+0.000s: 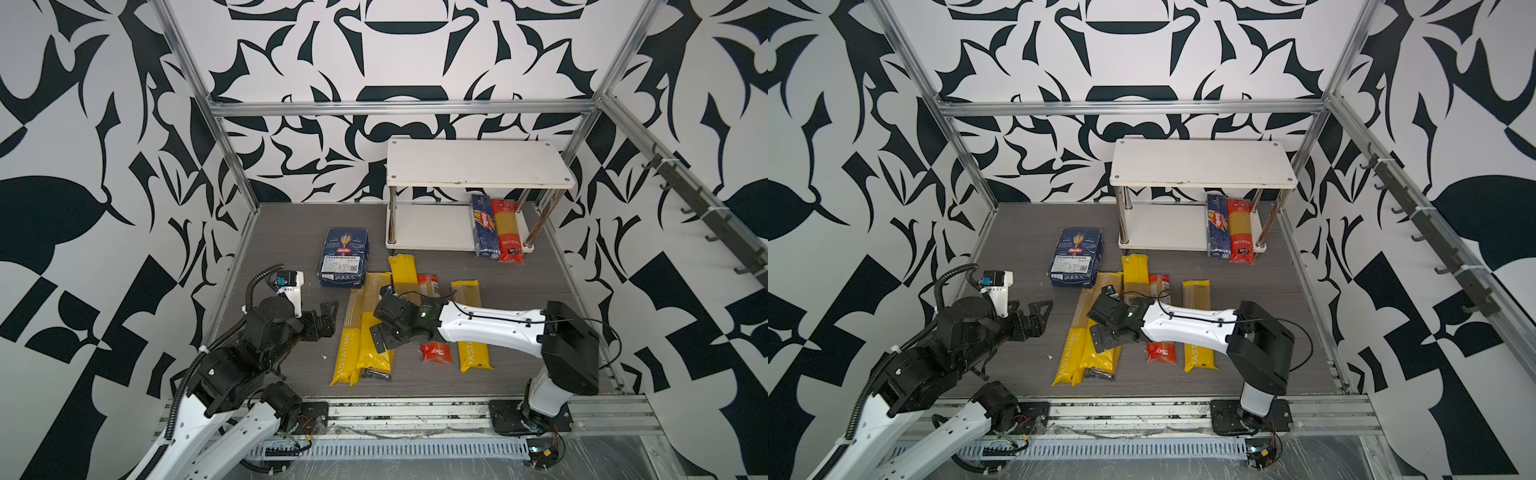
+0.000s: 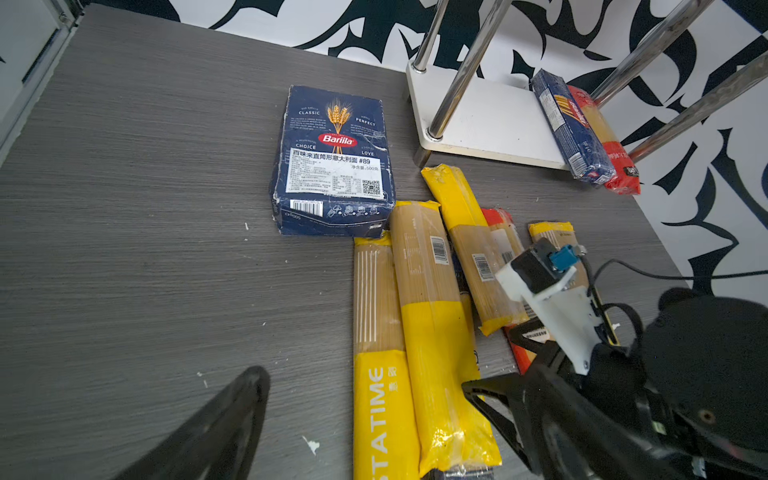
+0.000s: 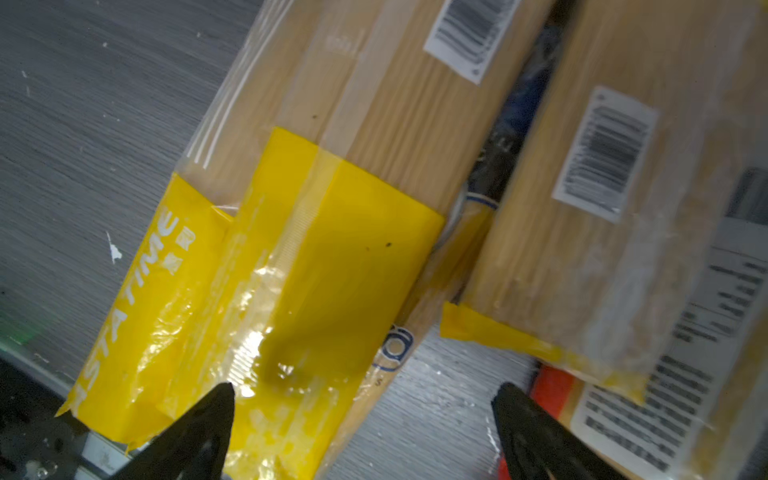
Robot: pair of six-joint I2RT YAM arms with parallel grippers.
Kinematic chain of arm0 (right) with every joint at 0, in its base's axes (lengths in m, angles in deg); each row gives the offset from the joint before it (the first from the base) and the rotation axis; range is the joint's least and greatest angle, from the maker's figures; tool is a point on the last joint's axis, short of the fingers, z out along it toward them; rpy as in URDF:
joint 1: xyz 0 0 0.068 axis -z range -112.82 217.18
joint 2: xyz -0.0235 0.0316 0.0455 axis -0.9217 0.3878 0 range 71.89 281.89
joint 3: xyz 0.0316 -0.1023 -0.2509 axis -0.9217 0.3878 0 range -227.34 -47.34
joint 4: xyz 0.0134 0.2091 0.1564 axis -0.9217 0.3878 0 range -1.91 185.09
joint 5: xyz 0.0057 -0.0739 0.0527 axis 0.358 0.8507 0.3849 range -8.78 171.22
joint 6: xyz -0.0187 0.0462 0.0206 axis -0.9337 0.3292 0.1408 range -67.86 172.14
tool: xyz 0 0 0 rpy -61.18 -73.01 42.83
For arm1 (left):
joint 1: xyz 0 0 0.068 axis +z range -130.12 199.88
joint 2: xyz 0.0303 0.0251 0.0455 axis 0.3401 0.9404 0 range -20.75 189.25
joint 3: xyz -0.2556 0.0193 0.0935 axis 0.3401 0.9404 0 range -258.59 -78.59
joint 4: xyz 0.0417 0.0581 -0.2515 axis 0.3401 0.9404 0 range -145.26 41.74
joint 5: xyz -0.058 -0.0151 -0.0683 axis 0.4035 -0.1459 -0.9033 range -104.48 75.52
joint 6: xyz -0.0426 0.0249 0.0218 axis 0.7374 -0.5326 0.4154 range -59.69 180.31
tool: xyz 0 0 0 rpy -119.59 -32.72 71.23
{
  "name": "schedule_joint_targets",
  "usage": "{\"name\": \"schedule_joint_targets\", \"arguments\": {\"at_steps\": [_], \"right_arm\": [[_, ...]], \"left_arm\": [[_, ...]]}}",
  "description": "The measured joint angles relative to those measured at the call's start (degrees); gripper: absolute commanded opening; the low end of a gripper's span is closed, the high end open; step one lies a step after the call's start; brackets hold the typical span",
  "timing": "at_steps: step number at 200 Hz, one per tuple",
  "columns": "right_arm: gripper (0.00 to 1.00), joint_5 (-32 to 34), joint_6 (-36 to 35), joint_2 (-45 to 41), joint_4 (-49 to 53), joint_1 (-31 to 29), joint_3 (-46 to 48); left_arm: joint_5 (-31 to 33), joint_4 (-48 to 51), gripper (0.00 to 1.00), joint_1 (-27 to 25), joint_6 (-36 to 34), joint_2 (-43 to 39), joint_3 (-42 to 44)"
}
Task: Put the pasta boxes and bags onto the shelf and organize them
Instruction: 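Release the blue bag and reach the right gripper to a yellow Pastatime bag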
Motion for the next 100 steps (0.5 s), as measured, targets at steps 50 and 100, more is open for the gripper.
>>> {"name": "schedule_joint_targets", "arguments": {"at_steps": [50,100], "right_arm": [[1.00,-0.79,1.92,5.79,-0.55,-1.22,-6.05],[1.00,0.46,3.13,12.72,2.82,-1.95,-11.50]], "left_arm": [[1.03,2.27,0.99,0.00,0.17,-2.51,-0.22],[1.09,2.99,0.99,0.00,0.20,-3.54,-0.22]]}}
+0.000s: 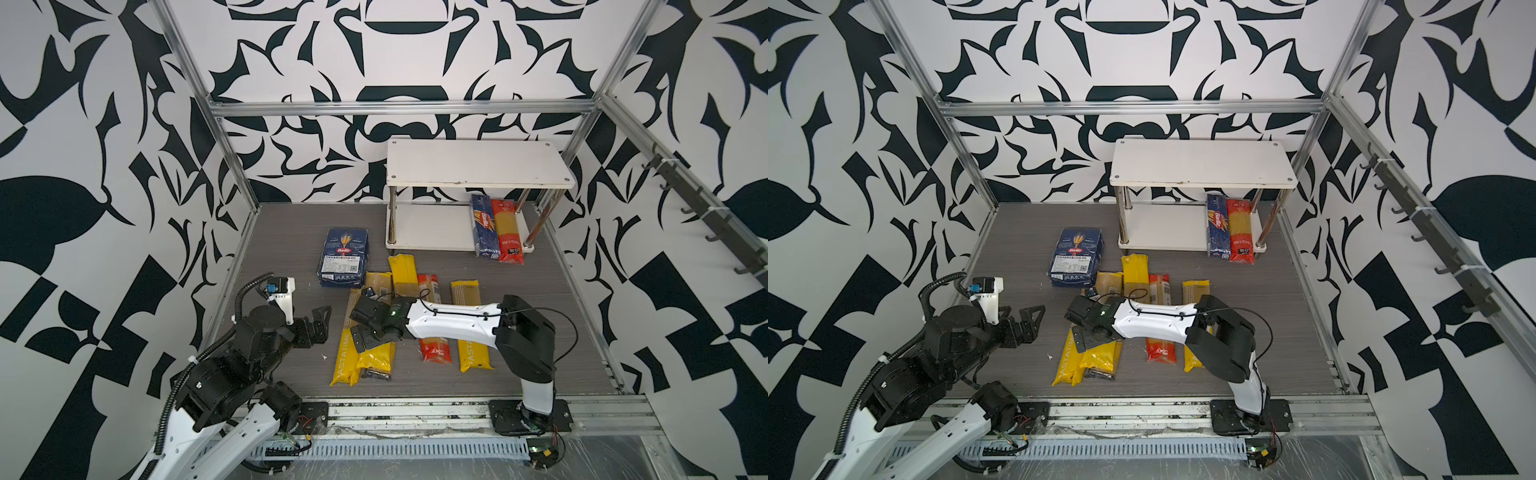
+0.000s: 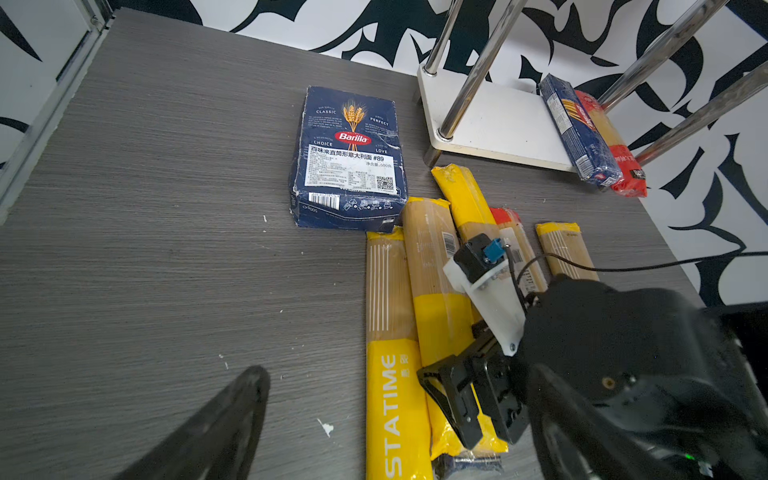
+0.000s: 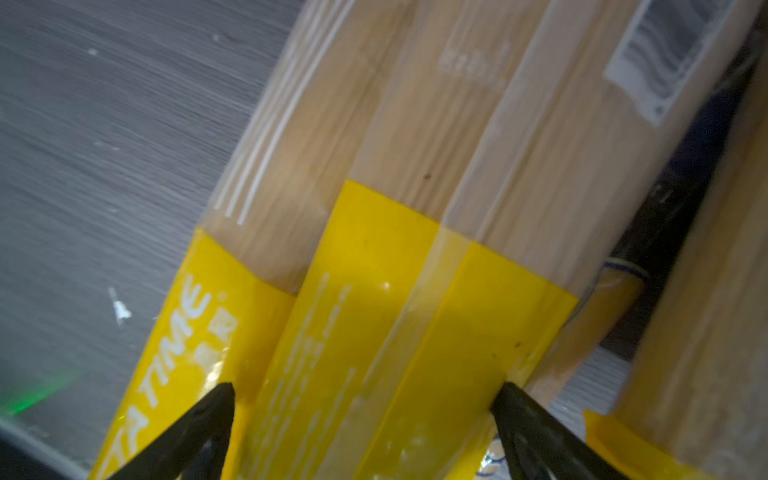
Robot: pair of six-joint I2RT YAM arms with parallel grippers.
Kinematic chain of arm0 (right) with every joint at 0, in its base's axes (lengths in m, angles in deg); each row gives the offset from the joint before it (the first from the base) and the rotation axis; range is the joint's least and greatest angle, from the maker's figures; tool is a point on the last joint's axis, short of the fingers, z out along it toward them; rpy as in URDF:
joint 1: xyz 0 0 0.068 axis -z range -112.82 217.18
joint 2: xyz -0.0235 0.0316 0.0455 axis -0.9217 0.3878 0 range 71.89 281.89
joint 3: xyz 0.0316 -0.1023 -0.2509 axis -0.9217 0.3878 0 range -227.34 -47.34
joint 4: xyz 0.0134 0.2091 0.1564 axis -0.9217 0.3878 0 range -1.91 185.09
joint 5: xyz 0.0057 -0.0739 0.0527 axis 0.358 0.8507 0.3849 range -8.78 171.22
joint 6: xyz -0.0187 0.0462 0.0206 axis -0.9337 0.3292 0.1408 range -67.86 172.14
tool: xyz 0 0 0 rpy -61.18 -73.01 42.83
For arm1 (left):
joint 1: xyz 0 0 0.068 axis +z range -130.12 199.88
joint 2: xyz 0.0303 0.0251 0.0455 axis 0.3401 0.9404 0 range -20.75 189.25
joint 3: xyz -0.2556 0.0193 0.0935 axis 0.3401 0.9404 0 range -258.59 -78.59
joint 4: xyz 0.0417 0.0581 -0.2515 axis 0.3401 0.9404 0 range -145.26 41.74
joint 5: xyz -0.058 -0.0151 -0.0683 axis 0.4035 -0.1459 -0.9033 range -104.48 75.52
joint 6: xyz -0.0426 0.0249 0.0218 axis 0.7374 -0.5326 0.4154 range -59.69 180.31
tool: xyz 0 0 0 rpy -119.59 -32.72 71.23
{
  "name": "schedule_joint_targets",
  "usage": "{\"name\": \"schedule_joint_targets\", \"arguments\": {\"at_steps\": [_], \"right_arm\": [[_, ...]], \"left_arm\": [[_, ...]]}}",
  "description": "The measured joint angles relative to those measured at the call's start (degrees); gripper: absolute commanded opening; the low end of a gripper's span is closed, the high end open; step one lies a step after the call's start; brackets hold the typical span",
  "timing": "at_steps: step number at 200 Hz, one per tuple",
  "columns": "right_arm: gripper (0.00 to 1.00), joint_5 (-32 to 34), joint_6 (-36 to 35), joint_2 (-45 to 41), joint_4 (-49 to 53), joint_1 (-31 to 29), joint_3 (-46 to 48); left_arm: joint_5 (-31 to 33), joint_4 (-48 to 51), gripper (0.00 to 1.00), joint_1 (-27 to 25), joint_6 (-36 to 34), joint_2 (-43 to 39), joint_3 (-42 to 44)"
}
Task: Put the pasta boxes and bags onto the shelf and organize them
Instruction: 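Release the blue bag and reach the right gripper to a yellow Pastatime bag, then lift the yellow Pastatime bag and carry it toward the shelf's lower tier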
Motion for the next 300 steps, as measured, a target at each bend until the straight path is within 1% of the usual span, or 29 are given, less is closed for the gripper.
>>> {"name": "schedule_joint_targets", "arguments": {"at_steps": [34,54,58,65,71,79,87,128,139,171,188,211,255,300], "right_arm": [[0.99,0.92,1.68,0.83,1.29,-0.04,-0.31],[0.93,1.55,2.34,1.22,1.60,-0.22,-0.39],[0.90,1.66,2.40,1.29,1.64,-0.22,-0.39],[0.80,1.81,2.60,1.40,1.70,-0.22,-0.39],[0.70,1.90,2.56,1.44,1.84,-0.22,-0.39],[0.59,2.05,3.23,1.44,2.14,-0.22,-0.39],[0.51,2.19,3.89,1.31,2.34,-0.22,-0.39],[0.30,1.75,5.22,-0.87,1.90,-0.02,0.61],[0.22,1.22,4.85,-1.70,0.98,0.09,1.75],[0.15,-1.92,3.87,-5.70,-3.43,0.79,7.23],[0.06,-3.78,3.28,-8.11,-4.94,1.29,9.97],[0.00,-5.79,2.45,-11.85,-6.19,2.14,13.64],[0.00,-10.45,1.84,-22.60,-8.63,5.55,22.27],[0.00,-11.91,0.96,-32.92,-6.03,9.11,26.16]], "left_arm": [[0.00,0.02,0.99,0.00,-0.02,-0.39,0.00],[0.00,0.00,0.99,0.00,-0.04,-0.48,0.00],[0.00,0.02,0.99,0.00,-0.04,-0.48,0.00],[-0.02,0.00,0.99,0.00,-0.07,-0.48,0.00],[-0.02,0.00,0.99,0.00,-0.07,-0.48,0.00],[-0.02,0.00,0.99,0.00,-0.11,-0.48,0.00],[-0.02,0.00,0.99,0.00,-0.15,-0.46,0.00],[-0.02,-0.07,0.99,0.00,-0.39,1.14,0.00],[-0.04,-0.15,0.99,0.00,-0.61,1.99,0.00],[-0.07,-1.16,0.99,0.00,-1.16,4.70,0.00],[-0.07,-1.90,0.99,0.00,-1.38,5.99,-0.02],[-0.09,-2.78,0.99,0.00,-1.62,7.74,-0.11],[-0.09,-5.27,0.99,0.00,-1.73,11.52,-0.66],[-0.17,-8.00,0.99,0.00,-1.73,14.86,-0.79]]}}
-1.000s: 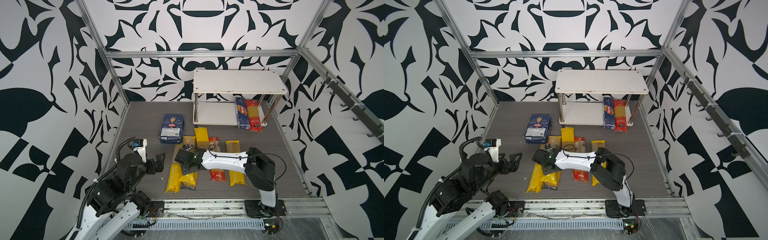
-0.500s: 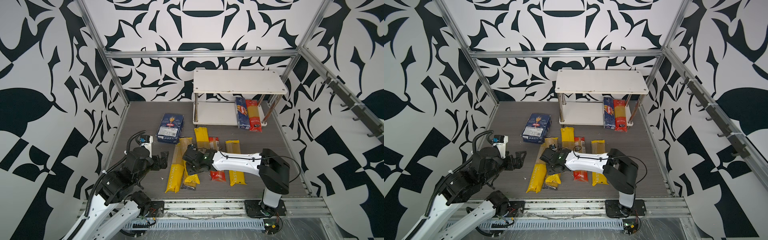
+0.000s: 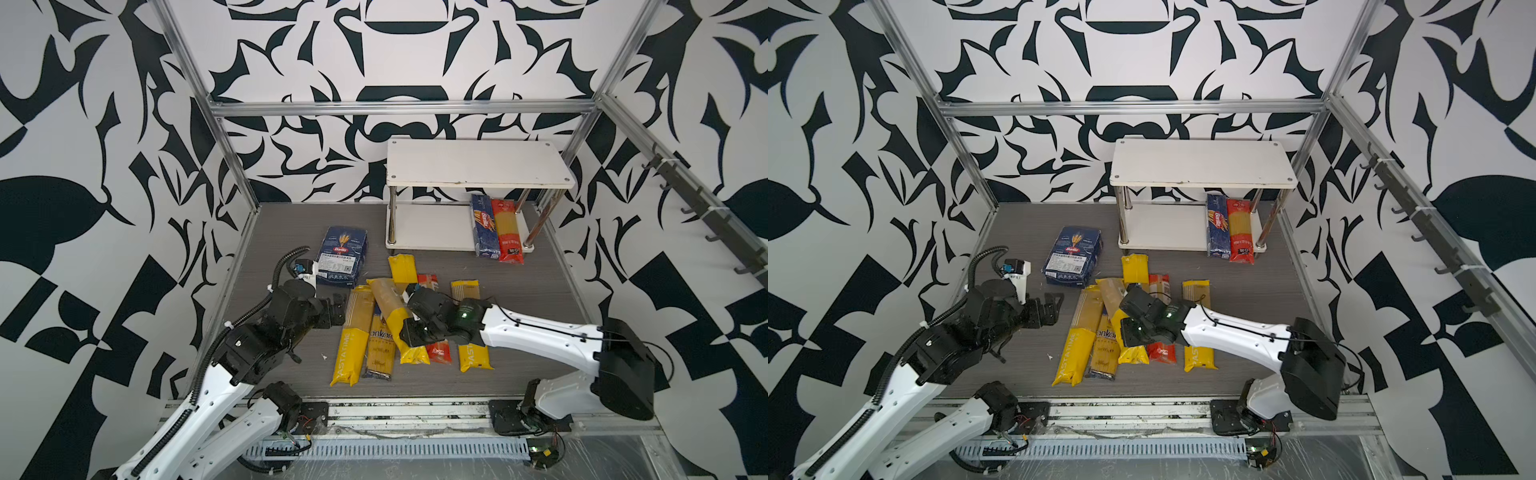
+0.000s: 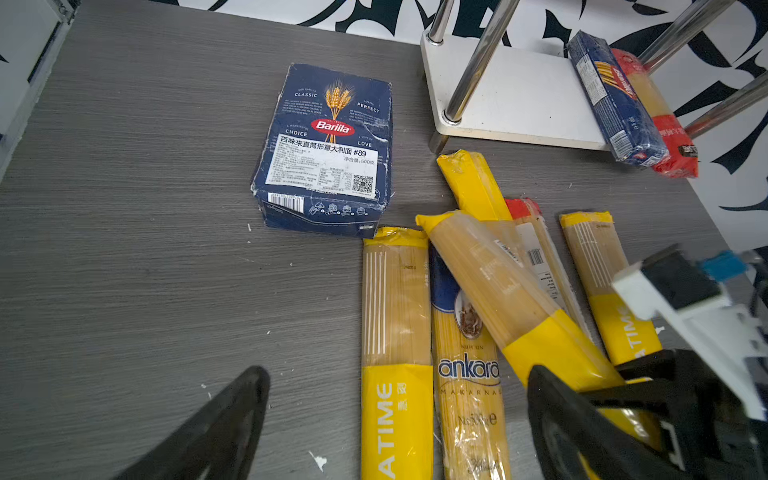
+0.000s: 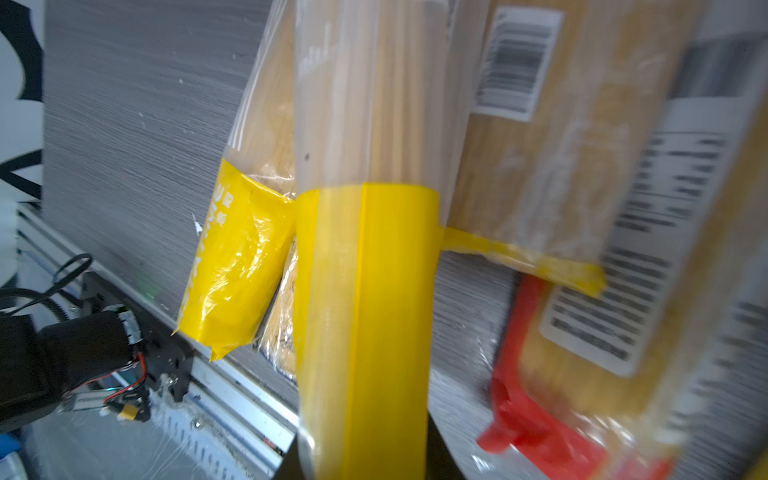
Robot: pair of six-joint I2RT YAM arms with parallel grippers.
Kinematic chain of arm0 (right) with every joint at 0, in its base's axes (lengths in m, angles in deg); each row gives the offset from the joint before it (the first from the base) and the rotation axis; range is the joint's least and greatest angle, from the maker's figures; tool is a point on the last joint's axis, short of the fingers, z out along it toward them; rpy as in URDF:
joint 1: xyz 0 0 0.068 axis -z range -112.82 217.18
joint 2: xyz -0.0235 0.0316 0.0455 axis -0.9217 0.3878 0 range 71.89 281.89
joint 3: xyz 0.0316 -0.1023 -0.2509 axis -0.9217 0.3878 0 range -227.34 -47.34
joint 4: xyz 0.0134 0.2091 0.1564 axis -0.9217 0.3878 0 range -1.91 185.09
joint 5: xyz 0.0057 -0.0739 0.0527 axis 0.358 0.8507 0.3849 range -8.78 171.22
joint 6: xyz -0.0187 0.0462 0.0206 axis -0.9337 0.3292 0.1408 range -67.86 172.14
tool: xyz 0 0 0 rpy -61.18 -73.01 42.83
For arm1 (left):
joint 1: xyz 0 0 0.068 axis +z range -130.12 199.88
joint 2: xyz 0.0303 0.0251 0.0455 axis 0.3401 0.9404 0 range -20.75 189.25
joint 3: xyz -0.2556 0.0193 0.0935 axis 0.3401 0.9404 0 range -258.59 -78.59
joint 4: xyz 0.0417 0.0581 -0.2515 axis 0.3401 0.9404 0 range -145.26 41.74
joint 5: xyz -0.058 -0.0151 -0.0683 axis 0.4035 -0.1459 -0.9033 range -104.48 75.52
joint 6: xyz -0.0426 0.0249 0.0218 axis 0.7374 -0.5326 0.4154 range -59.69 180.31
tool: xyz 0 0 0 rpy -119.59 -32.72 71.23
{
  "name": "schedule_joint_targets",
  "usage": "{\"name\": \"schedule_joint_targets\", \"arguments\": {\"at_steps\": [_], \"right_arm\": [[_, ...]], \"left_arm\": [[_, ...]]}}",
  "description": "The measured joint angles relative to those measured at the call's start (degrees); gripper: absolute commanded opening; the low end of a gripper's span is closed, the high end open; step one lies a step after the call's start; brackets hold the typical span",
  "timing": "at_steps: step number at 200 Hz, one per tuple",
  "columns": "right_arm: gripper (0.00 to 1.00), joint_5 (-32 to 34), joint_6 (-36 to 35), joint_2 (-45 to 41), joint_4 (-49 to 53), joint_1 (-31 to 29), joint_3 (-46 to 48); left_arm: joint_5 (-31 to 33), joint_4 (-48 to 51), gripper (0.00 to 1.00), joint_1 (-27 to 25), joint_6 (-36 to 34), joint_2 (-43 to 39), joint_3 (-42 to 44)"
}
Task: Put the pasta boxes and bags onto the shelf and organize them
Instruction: 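Lift the yellow Pastatime bag and carry it toward the shelf's lower tier, then stand the yellow bag beside the blue bag and open the right gripper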
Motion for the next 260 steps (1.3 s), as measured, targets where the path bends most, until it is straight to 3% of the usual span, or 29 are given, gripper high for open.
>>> {"name": "schedule_joint_targets", "arguments": {"at_steps": [65,116,140,167,209,260], "right_arm": [[0.00,-0.46,-3.06,-12.24,4.44,8.74,2.49],[0.00,-1.60,-8.15,-14.19,8.33,19.19,2.45],[0.00,-2.01,-11.04,-13.49,9.99,24.83,1.42],[0.00,-3.02,-13.97,-9.29,10.03,30.82,-2.60],[0.00,-6.01,-17.14,-0.33,6.47,38.64,-9.29],[0.00,-10.73,-19.50,17.51,1.60,46.10,-20.17]], "left_arm": [[-0.13,-1.90,0.99,0.00,-0.09,3.43,-1.38],[-0.22,-3.76,0.99,0.81,-1.68,7.85,-5.18],[-1.86,-5.40,0.99,4.22,-2.40,10.34,-5.33],[-4.22,-7.56,0.99,8.46,-2.89,12.09,-5.40],[-5.70,-10.47,0.99,10.88,-4.39,14.73,-7.52],[-5.88,-14.27,0.99,12.22,-6.03,16.61,-8.61]]}}
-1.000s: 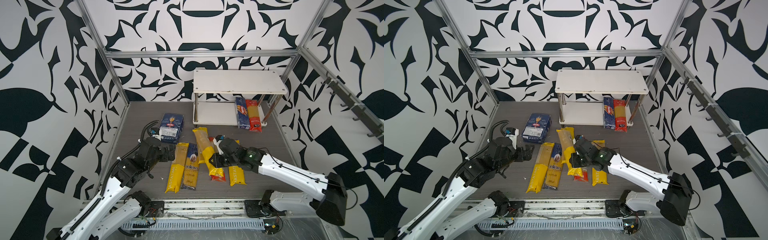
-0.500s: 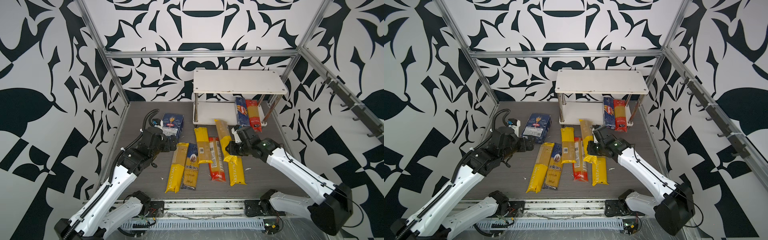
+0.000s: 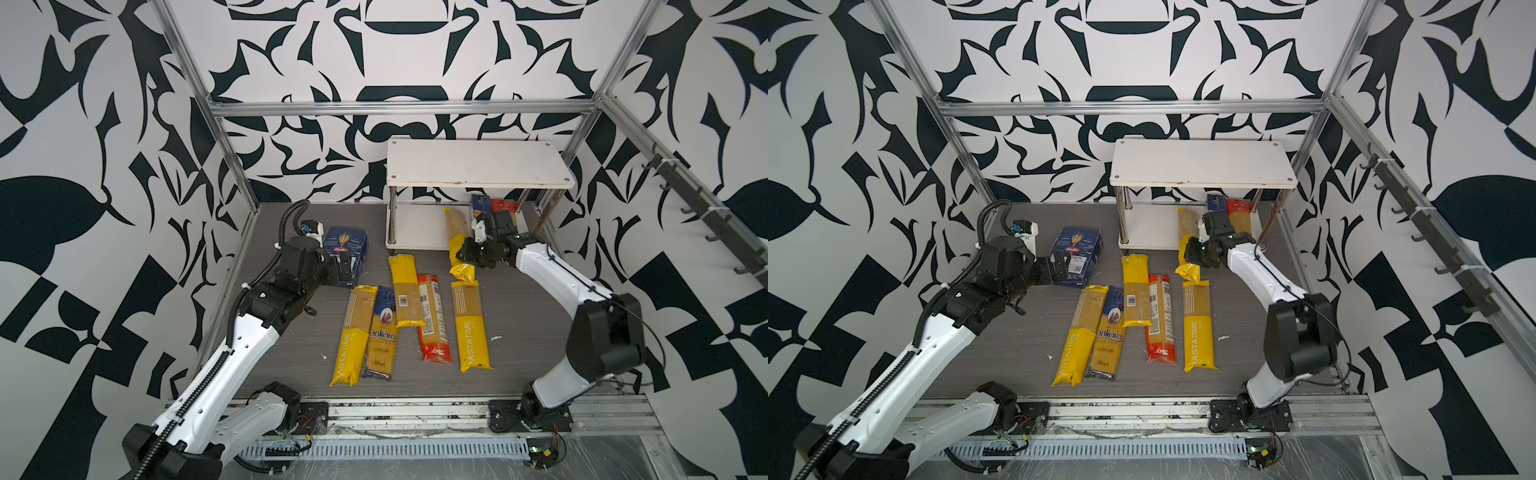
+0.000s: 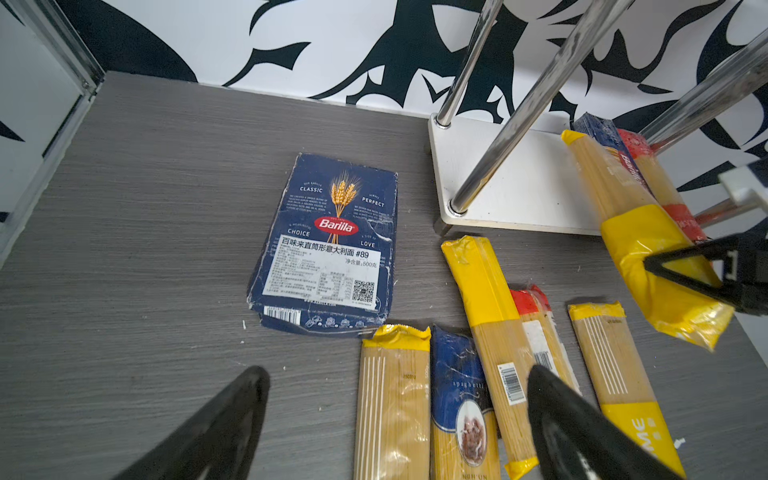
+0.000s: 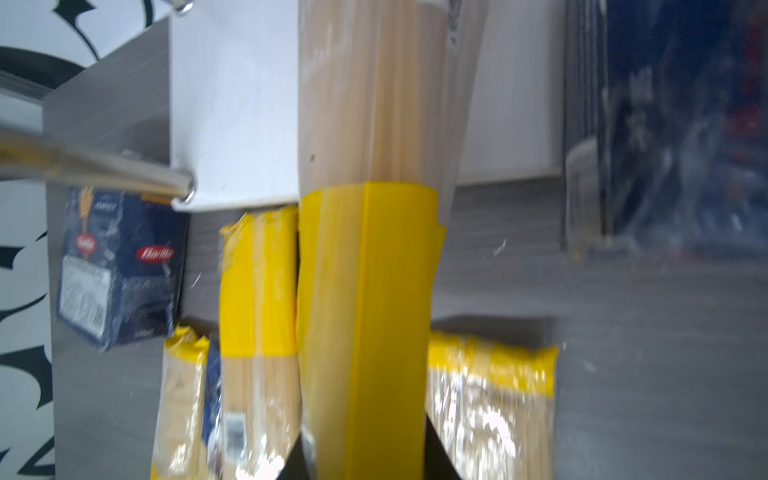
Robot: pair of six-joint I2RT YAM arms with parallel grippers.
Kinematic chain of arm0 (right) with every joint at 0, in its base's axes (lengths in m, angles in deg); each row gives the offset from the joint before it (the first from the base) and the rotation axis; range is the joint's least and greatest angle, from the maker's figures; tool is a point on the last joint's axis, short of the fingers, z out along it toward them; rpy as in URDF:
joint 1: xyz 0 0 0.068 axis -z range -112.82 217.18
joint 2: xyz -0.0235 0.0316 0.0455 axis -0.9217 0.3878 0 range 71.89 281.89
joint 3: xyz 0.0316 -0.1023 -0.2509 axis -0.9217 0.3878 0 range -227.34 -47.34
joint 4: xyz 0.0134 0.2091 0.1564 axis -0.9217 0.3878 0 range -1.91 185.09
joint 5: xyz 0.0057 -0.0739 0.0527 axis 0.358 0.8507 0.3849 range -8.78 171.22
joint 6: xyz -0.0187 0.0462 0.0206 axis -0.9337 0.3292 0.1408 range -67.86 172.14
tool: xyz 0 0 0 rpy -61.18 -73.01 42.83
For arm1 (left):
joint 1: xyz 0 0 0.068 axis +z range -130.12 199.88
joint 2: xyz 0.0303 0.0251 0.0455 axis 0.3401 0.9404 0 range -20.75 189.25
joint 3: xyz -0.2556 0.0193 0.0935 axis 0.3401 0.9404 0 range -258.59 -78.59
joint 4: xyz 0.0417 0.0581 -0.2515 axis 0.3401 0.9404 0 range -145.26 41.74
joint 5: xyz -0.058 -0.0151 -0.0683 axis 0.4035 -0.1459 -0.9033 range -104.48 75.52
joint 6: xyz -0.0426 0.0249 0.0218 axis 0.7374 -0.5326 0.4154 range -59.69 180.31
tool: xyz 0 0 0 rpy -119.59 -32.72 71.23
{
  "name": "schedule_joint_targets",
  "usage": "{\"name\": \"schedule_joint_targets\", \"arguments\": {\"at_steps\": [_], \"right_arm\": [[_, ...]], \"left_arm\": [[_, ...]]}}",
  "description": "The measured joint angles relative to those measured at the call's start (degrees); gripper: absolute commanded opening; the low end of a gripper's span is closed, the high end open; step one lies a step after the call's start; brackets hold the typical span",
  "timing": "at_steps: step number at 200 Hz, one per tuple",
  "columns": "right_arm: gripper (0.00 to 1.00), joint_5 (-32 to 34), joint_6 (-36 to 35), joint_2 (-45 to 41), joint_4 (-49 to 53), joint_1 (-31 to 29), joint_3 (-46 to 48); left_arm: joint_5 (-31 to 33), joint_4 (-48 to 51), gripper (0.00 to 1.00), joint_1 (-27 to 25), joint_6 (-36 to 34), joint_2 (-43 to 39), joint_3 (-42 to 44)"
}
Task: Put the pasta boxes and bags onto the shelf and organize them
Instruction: 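Stand the yellow bag beside the blue bag and open the right gripper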
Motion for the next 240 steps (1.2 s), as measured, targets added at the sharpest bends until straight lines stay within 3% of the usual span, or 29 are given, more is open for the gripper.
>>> {"name": "schedule_joint_targets", "arguments": {"at_steps": [39,98,114,126,146,169,203,210,235,240], "right_arm": [[0.00,-1.25,-3.13,13.70,-1.36,2.73,-12.00],[0.00,1.75,-6.99,19.02,3.26,3.52,-20.55],[0.10,2.54,-7.85,19.15,4.02,3.56,-20.90],[0.24,2.93,-8.37,19.10,4.44,3.58,-20.87],[0.40,3.58,-8.76,18.97,4.39,3.58,-20.63],[0.49,4.26,-9.42,17.81,4.17,3.80,-19.02],[0.54,4.85,-9.42,14.10,3.50,3.96,-17.25],[0.58,4.92,-9.38,13.20,3.28,3.96,-16.81],[0.60,4.96,-9.14,9.88,2.32,3.96,-14.27],[0.66,4.98,-9.09,9.20,2.25,3.96,-13.62]], "left_arm": [[-0.02,-3.26,0.99,1.62,-0.50,-0.50,1.01],[-0.04,-5.01,0.99,4.39,-1.20,-0.92,1.88],[-0.07,-5.18,0.99,5.33,-0.94,-0.98,2.54],[-0.04,-5.22,0.99,5.84,-0.74,-0.98,2.89],[-0.04,-5.20,0.99,6.45,-0.35,-0.98,3.06],[-0.04,-5.22,0.99,7.08,0.28,-0.90,3.06],[-0.22,-5.20,0.99,8.70,1.09,-0.17,3.06],[-0.68,-5.20,0.99,9.38,1.38,0.09,3.06],[-3.45,-5.35,0.99,13.35,2.67,1.64,3.06],[-4.02,-5.55,0.99,14.34,3.06,2.14,3.06]]}}
